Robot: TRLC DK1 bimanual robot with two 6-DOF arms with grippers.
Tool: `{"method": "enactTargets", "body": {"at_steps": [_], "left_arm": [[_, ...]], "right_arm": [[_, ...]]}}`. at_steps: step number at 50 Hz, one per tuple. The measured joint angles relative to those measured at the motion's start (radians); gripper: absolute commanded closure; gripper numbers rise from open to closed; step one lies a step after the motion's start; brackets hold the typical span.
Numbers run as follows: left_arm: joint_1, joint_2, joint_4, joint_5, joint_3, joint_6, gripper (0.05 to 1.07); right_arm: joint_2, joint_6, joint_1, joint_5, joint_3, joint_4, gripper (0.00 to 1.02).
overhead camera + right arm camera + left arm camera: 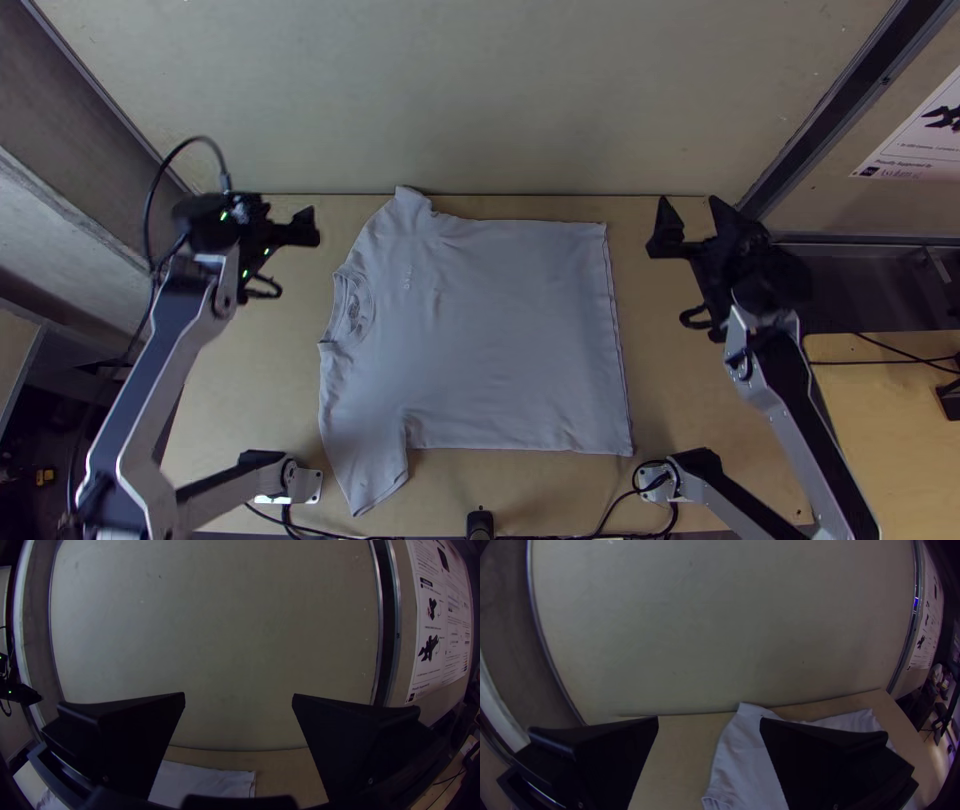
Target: Fold the t-shirt
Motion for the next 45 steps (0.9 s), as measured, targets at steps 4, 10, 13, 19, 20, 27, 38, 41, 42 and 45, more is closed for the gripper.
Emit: {"method": "enactTargets", "body": {"at_steps": [4,10,13,19,20,27,38,41,42,45], "left_arm": [[-0.016,0.113,-0.079,0.0,0.129,-0.031,0.1],[-0.032,0.28,-0.171,0.0,0.331,-0.064,0.1],[-0.041,0.344,-0.191,0.0,0.401,-0.071,0.1],[-0.058,0.46,-0.238,0.0,0.515,-0.078,0.11],[-0.06,0.482,-0.245,0.0,0.535,-0.079,0.11],[-0.07,0.611,-0.291,0.0,0.634,-0.082,0.11],[-0.076,0.811,-0.365,0.0,0.803,-0.089,0.18],[-0.076,0.865,-0.378,0.0,0.861,-0.09,0.2],[-0.077,0.882,-0.379,0.0,0.879,-0.09,0.2],[-0.078,0.933,-0.38,0.0,0.933,-0.09,0.2]], "right_arm": [[0.071,0.019,0.0,0.0,0.059,-0.049,0.04],[0.168,0.043,0.0,-0.001,0.139,-0.101,0.04],[0.21,0.05,0.0,-0.001,0.168,-0.111,0.04],[0.299,0.069,-0.002,-0.001,0.233,-0.159,0.04],[0.316,0.073,-0.002,0.0,0.249,-0.177,0.04],[0.451,0.108,-0.016,-0.005,0.366,-0.292,0.04],[0.598,0.158,-0.054,-0.012,0.446,-0.343,0.04],[0.629,0.167,-0.056,-0.012,0.463,-0.36,0.04],[0.638,0.174,-0.058,-0.012,0.471,-0.371,0.04],[0.673,0.184,-0.059,-0.012,0.505,-0.405,0.04]]}}
